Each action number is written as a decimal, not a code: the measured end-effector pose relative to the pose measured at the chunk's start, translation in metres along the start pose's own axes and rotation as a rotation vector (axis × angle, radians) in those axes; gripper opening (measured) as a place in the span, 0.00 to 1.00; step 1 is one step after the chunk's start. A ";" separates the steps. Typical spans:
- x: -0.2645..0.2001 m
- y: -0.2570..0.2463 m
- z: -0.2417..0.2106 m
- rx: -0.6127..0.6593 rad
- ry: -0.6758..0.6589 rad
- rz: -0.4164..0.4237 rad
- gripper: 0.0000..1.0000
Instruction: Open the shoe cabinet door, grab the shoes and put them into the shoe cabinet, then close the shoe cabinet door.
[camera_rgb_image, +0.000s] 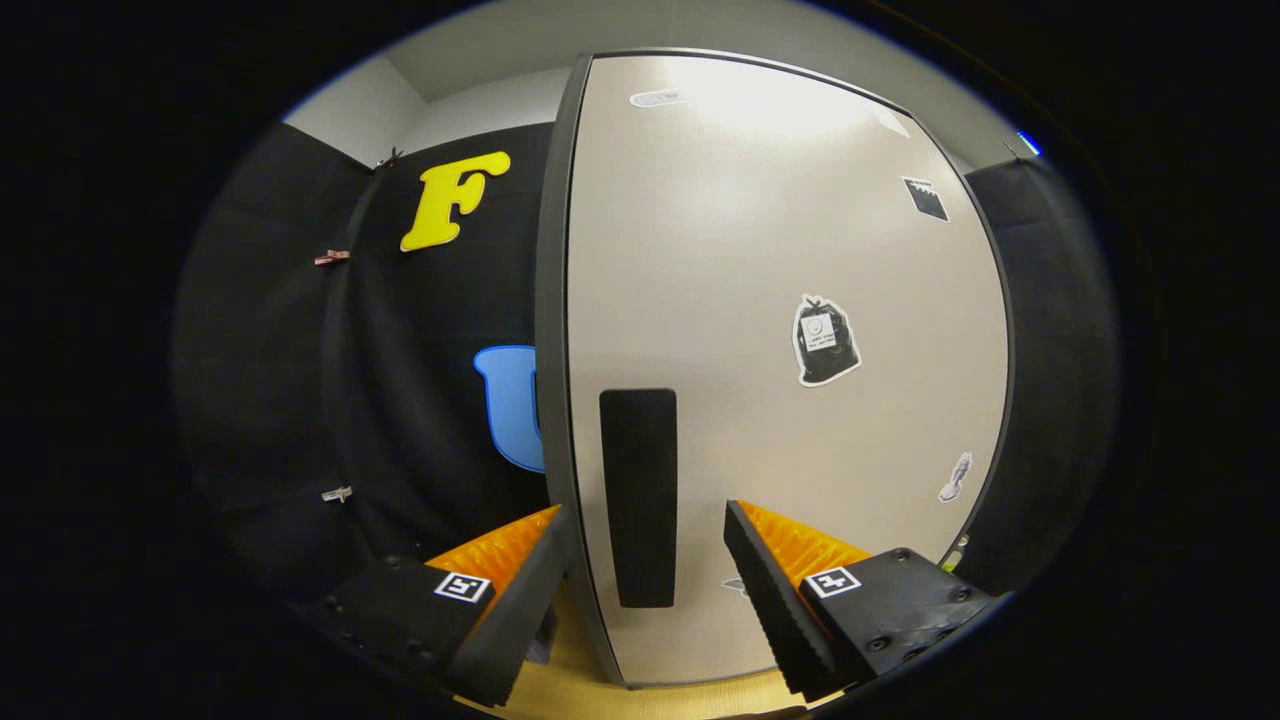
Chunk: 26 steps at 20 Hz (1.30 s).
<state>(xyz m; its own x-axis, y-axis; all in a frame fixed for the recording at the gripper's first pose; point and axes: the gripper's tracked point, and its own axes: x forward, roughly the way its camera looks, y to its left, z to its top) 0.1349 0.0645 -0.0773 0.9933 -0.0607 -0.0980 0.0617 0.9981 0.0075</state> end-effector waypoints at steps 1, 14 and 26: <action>0.003 -0.001 -0.001 -0.005 0.001 -0.008 0.98; 0.009 0.000 -0.001 0.006 -0.011 -0.024 0.37; -0.028 0.000 0.001 -0.003 0.022 0.015 0.30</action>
<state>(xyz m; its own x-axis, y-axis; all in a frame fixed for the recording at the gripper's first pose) 0.1074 0.0663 -0.0739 0.9917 -0.0451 -0.1202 0.0462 0.9989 0.0062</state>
